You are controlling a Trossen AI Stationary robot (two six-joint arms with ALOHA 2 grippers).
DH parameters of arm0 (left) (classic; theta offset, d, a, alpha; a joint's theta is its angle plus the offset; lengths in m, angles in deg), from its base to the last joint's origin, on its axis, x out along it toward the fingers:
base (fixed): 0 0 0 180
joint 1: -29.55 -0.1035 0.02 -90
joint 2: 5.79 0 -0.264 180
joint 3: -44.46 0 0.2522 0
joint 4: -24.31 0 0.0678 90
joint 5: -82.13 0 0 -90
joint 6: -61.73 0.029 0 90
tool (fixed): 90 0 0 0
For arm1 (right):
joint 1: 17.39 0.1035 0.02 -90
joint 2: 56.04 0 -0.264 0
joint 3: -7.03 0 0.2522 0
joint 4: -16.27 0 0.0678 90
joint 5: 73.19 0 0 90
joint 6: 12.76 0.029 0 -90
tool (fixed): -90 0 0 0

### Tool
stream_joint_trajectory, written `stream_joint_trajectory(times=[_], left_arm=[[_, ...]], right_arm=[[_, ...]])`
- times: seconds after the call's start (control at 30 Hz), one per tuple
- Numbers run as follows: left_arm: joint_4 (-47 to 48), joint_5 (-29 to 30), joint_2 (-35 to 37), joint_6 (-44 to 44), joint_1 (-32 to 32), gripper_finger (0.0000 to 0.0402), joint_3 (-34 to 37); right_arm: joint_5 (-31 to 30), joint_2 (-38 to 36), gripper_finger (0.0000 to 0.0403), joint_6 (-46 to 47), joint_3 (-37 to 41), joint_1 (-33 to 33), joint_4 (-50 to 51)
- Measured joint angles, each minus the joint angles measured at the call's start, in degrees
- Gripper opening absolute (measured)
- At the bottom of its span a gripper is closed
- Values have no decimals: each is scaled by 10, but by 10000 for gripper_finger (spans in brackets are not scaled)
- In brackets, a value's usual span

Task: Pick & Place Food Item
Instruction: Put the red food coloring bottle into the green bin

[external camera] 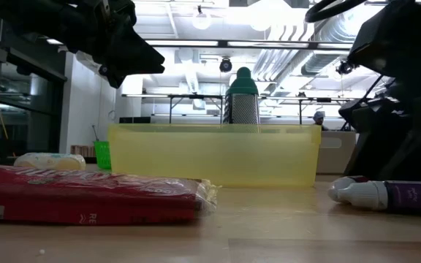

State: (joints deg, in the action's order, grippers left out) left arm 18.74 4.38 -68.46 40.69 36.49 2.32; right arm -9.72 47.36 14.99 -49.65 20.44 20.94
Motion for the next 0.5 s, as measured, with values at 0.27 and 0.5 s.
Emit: stream_joint_trajectory(times=[0.27,0.5], left_arm=[[0,0,0,0,0,105,0],[0,0,0,0,0,105,0]], right_arm=[[33,0,153,-26,0,-20,-16],[47,0,152,-27,0,-20,-18]])
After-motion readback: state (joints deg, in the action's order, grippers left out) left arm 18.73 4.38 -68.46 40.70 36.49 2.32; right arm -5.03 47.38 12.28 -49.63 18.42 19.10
